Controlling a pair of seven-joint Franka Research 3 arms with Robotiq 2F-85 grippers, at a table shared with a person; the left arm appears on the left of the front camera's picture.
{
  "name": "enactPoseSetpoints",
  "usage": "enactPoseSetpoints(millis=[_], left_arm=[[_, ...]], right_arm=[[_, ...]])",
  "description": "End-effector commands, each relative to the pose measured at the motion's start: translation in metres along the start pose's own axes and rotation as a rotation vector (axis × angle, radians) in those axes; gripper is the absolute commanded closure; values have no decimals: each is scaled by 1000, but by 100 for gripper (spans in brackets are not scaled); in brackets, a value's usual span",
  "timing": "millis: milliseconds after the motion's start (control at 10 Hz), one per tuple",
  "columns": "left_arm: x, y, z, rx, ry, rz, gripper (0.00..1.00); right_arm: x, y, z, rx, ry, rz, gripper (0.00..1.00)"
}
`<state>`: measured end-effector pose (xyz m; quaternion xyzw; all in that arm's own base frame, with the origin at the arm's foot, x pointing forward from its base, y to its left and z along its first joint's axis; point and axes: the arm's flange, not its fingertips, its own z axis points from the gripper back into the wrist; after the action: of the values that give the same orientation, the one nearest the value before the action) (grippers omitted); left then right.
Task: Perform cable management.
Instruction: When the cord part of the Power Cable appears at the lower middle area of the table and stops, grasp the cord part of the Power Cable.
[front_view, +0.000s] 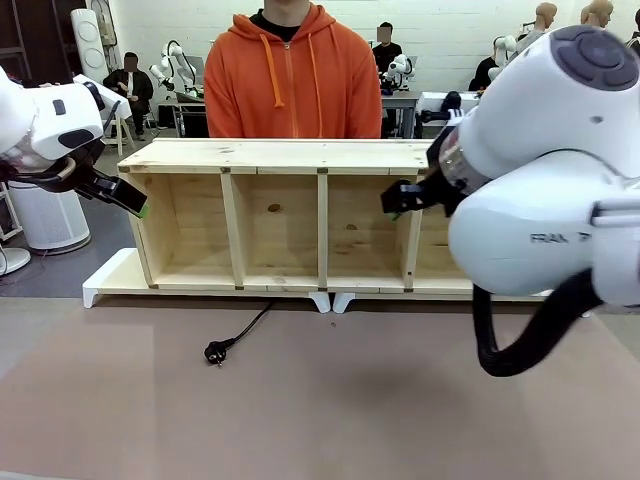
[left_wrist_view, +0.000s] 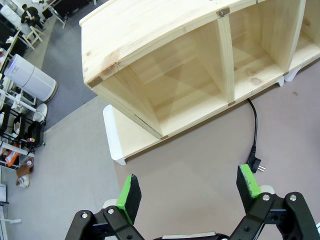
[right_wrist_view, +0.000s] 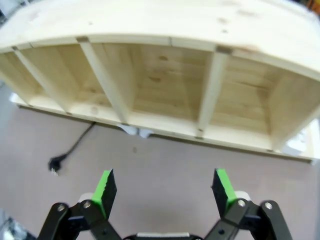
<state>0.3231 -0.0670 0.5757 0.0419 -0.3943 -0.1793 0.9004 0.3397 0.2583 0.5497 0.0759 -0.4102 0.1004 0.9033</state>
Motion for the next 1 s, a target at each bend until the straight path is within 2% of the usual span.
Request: enactPoseSetpoints(millis=[0,200,700,900], left_arm=[[0,1,0,-4,0,2,0],[0,1,0,-4,0,2,0],[0,1,0,-4,0,2,0],[0,1,0,-4,0,2,0]], right_arm=[[4,10,-42,95,-14,-74,0],[3,19,-70,130,25,-107,0],[-6,59,-105,148,179,-67,0],[-13,71,-132,188,219,-48,0]])
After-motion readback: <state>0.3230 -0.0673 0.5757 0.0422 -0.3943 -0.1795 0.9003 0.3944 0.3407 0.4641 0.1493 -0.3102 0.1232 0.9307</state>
